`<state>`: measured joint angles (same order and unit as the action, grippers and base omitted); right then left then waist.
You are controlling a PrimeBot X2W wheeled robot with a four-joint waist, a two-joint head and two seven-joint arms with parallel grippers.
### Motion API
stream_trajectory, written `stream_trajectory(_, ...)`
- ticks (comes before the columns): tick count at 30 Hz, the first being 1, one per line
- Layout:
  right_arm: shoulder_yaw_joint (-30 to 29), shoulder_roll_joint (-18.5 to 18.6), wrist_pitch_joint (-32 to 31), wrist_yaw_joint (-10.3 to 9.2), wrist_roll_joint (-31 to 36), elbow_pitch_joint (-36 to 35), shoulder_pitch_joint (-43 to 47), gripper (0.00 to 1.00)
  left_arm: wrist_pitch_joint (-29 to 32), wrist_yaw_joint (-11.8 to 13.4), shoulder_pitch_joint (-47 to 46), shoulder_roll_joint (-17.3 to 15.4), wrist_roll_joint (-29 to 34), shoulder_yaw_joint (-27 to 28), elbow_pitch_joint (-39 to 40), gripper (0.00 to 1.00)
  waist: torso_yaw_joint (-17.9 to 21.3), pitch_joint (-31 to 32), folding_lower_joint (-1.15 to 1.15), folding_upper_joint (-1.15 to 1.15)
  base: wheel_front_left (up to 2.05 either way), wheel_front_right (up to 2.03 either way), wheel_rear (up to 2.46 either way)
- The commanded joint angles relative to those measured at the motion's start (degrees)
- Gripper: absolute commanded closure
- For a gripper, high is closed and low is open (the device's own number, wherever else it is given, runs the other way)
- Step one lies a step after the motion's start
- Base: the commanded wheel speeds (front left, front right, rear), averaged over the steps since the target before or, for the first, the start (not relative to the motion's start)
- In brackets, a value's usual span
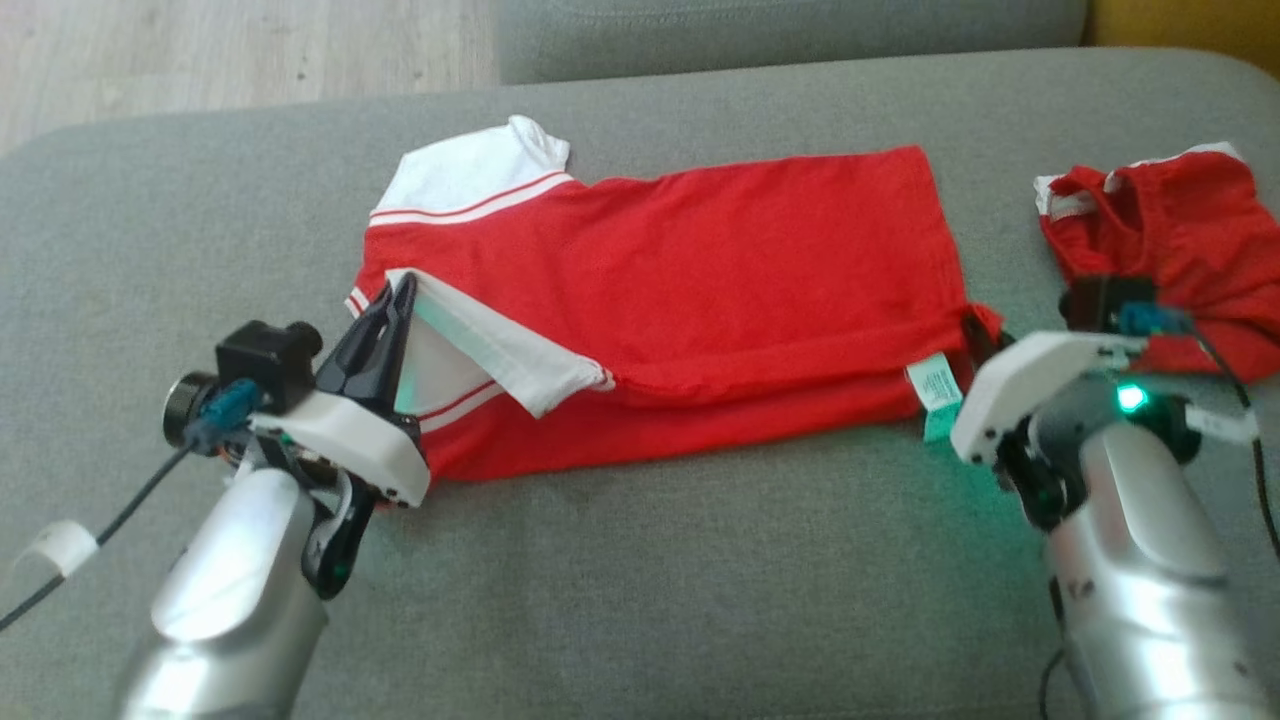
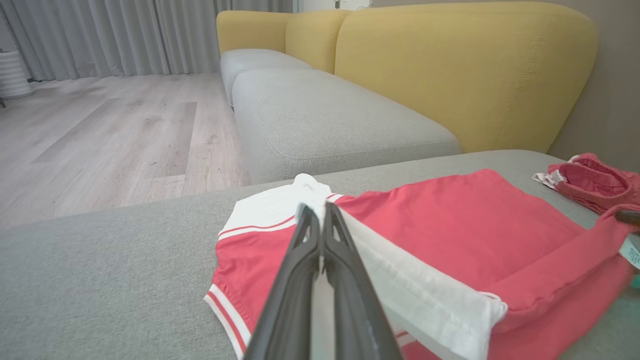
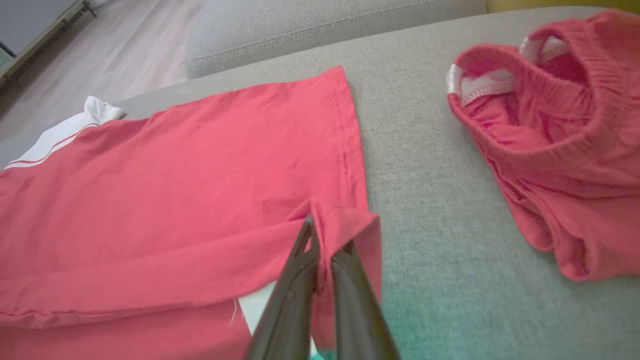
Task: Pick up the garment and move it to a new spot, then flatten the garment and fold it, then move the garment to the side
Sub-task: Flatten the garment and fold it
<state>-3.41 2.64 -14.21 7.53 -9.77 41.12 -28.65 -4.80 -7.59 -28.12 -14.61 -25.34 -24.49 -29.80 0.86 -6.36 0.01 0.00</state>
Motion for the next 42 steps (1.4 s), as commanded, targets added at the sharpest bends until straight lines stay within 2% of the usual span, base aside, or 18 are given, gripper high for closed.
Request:
stream_trajectory(1, 1.52, 0.24, 0.16, -0.04, 0.74, -0.43, -3.75, 1.00, -0.79, 0.11, -4.04, -1.95, -0.49, 1.48, 0.50, 1.00, 0.04, -0.51, -0.01, 0.00, 0.00, 0.00, 0.00)
stream_trajectory(5, 2.12, 0.24, 1.34, -0.04, 1.74, 4.59, -7.82, 1.00, -1.87, 0.11, -6.34, -1.66, -1.47, 0.79, -3.22, 1.00, 0.04, -1.40, -0.01, 0.00, 0.00, 0.00, 0.00)
stream_trajectory(6, 2.22, 0.24, 1.57, -0.04, 1.78, 5.81, -8.65, 0.91, -2.21, 0.11, -6.94, -1.60, -1.66, 0.76, -4.17, 1.00, 0.05, -1.61, -0.01, 0.00, 0.00, 0.00, 0.00)
stream_trajectory(7, 2.25, 0.24, 1.88, -0.04, 2.01, 6.98, -9.40, 0.56, -2.77, 0.11, -7.55, -1.48, -1.80, 0.89, -5.12, 1.00, 0.06, -1.75, -0.01, 0.00, 0.00, 0.00, 0.00)
stream_trajectory(8, 2.19, 0.24, 2.65, -0.04, 2.33, 7.89, -10.13, 0.00, -3.35, 0.11, -8.15, -1.26, -1.98, 1.03, -6.02, 0.73, 0.03, -1.92, -0.01, 0.00, 0.00, 0.00, 0.00)
stream_trajectory(9, 1.89, 0.24, 3.82, -0.04, 2.26, 8.65, -10.85, 0.00, -3.93, 0.11, -8.78, -1.03, -2.17, 1.18, -6.87, 0.45, 0.00, -2.13, -0.01, 0.00, 0.00, 0.00, 0.00)
stream_trajectory(10, 1.73, 0.24, 5.00, -0.04, 2.06, 9.43, -11.48, 0.00, -4.74, 0.11, -9.43, -0.86, -2.18, 1.28, -7.62, 0.00, -0.01, -2.29, -0.01, 0.00, 0.00, 0.00, 0.00)
stream_trajectory(19, 3.36, 0.24, 16.24, -0.04, -1.57, 14.17, -14.80, 0.00, -8.49, 0.19, -12.00, -0.73, -2.19, 1.59, -12.04, 0.00, 0.41, -2.95, -0.01, 0.00, 0.00, 0.00, 0.00)
stream_trajectory(26, 3.44, 0.24, 22.56, -0.04, -0.29, 13.83, -12.71, 0.00, -9.82, 0.18, -7.33, -2.30, -3.43, 2.96, -7.30, 0.00, 0.67, -1.80, -0.01, 0.00, 0.00, 0.00, 0.00)
stream_trajectory(32, 2.37, 0.24, 24.79, -0.04, 0.99, 10.84, -7.43, 0.00, -9.53, 1.18, 1.63, -3.25, -5.40, 4.05, -1.30, 0.00, 0.25, -0.41, -0.01, 0.00, 0.00, 0.00, 0.00)
stream_trajectory(33, 1.78, 0.24, 25.37, -0.04, 1.46, 8.87, -4.70, 0.00, -8.25, 1.94, 5.65, -3.22, -6.45, 4.02, 1.10, 0.00, -0.10, 0.09, -0.01, 0.00, 0.00, 0.00, 0.00)
stream_trajectory(37, 0.37, 0.24, 25.66, -0.04, 1.52, 4.06, 1.26, 0.00, -4.60, 3.52, 12.37, -2.76, -7.94, 3.01, 5.47, 0.00, -0.94, 0.41, -0.01, 0.00, 0.00, 0.00, 0.00)
stream_trajectory(42, 0.71, 0.24, 23.34, -0.04, 0.02, -2.44, 6.66, 0.00, -0.37, 5.07, 16.06, -1.94, -10.20, 2.64, 7.77, 0.00, -0.80, -0.40, -0.01, 0.00, 0.00, 0.00, 0.00)
